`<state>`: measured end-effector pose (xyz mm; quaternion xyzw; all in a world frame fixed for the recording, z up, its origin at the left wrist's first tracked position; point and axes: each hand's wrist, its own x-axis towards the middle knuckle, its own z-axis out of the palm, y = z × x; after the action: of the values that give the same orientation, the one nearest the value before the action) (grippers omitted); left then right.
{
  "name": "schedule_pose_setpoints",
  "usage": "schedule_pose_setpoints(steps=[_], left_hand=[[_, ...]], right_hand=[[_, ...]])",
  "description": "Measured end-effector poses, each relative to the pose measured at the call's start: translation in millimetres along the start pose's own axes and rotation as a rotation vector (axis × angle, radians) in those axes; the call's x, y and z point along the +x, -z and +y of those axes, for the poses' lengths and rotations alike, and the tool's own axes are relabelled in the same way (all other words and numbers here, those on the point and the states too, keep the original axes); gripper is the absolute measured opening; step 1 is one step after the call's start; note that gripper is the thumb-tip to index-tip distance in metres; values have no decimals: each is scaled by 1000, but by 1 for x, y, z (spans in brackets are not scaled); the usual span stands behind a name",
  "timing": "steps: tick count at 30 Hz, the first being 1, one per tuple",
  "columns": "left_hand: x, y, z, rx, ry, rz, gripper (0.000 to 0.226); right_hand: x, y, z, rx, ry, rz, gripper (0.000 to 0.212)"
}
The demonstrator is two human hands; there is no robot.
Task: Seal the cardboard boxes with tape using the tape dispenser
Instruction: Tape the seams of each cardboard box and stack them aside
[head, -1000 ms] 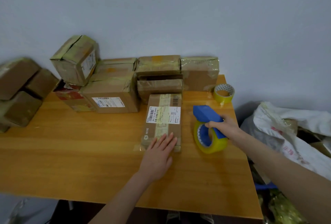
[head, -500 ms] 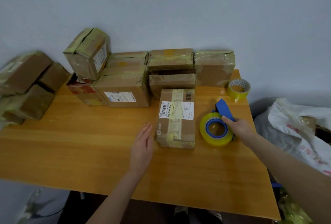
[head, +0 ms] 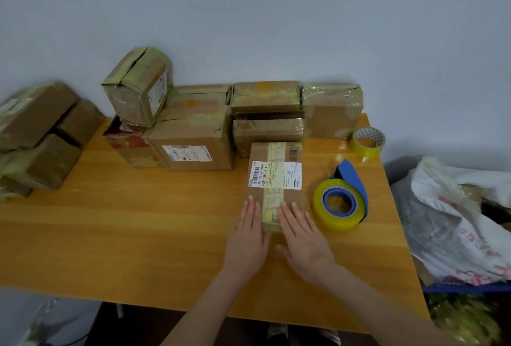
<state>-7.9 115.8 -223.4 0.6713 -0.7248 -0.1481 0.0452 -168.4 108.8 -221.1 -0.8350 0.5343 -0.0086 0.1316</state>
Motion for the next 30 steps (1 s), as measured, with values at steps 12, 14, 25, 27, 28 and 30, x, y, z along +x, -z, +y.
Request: schedule_pose_setpoints(steps=[12, 14, 25, 27, 28, 30], left_hand=[[2, 38, 10, -652, 391, 145, 40], [4, 37, 12, -735, 417, 150, 39], [11, 37, -23, -811, 457, 88, 37], [14, 36, -23, -826, 472, 92, 37], [14, 35, -23, -800, 461, 97, 35], [15, 32, -22, -728, 431, 119, 27]], right_hand=[[11, 26, 5, 663, -455, 106, 52], [12, 23, 6, 646, -475, 110, 57], [11, 21, 23, 734, -494, 64, 65], [13, 21, 23, 710, -492, 73, 71], [13, 21, 24, 693, -486, 74, 74], [13, 20, 25, 640, -463, 64, 76]])
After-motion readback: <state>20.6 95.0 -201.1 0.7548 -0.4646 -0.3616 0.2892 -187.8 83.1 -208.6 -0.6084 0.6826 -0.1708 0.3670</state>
